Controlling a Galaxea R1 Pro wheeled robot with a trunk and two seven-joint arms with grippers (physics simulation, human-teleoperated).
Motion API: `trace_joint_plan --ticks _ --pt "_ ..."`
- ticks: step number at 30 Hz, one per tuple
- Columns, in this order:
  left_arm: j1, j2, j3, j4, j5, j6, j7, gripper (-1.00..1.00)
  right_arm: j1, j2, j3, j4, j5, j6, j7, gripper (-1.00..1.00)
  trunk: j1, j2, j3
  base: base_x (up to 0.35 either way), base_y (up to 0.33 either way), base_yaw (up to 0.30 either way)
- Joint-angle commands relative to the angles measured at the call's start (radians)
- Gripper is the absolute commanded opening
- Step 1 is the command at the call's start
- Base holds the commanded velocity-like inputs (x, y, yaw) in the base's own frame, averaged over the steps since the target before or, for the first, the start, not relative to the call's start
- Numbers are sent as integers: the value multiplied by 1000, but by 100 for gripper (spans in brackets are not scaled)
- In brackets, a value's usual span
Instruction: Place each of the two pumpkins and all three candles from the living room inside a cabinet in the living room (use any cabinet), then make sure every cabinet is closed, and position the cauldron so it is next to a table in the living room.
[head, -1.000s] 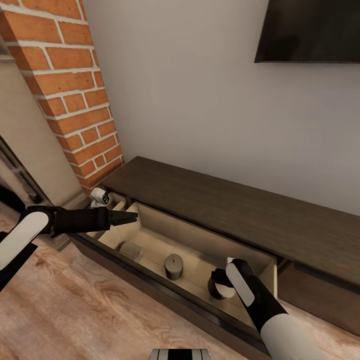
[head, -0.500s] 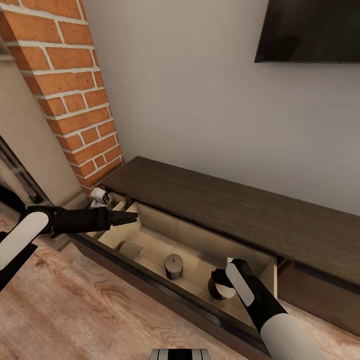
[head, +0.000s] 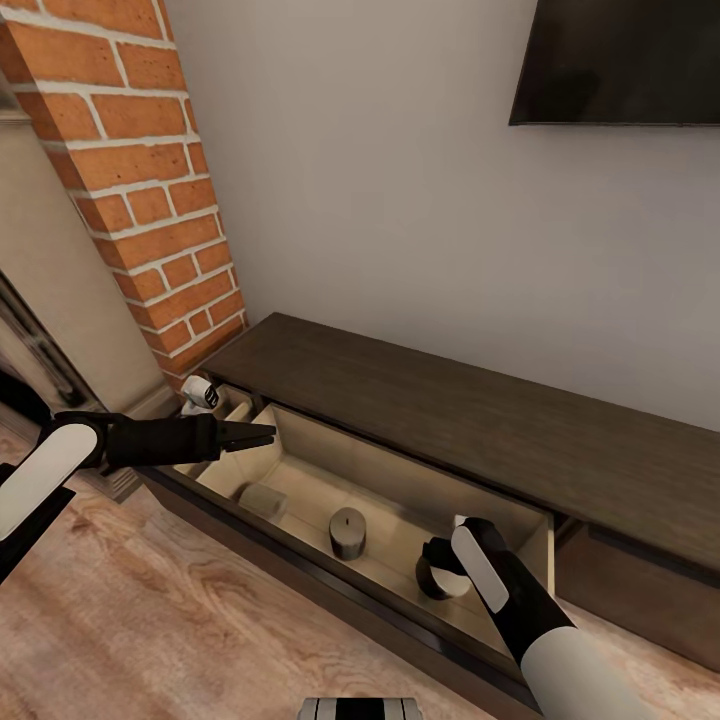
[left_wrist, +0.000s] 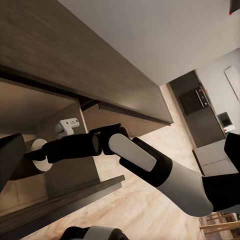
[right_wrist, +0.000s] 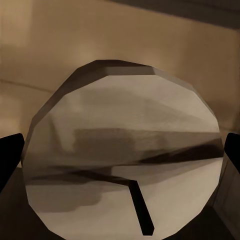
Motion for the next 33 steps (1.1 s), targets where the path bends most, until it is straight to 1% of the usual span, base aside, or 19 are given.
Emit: trace_joint_plan --ticks 1,12,14,17,23,25,28,30,33 --pt "-1 1 -1 0 -6 0 -9 100 -1 0 2 -1 -13 -1 -12 100 0 0 -1 0 0 0" --pt "-1 1 -1 0 -6 0 -9 100 -1 -1 2 -1 -22 0 -10 100 0 0 -1 0 0 0" --pt "-1 1 -1 1 -6 0 -9 100 -2 -1 2 -1 -24 0 1 100 0 0 -1 0 0 0" --pt "-1 1 -1 1 -6 0 -9 100 -4 -2 1 7 -21 0 44 100 0 0 -1 0 0 0" --pt "-1 1 -1 1 -6 0 -9 100 -23 -2 1 46 -12 -1 60 100 0 0 -1 0 0 0" --pt "-1 1 -1 0 -6 0 -9 100 -27 -2 2 56 -10 -13 61 100 0 0 -1 0 0 0" --pt "-1 1 -1 1 -6 0 -9 100 -29 -2 1 60 -14 -22 65 100 0 0 -1 0 0 0" --pt "-1 1 -1 1 -6 0 -9 100 -29 -4 -1 62 -20 -24 80 100 0 0 -1 0 0 0" --pt "-1 1 -1 1 -6 0 -9 100 -29 -3 -2 63 -15 -27 92 100 0 0 -1 0 0 0"
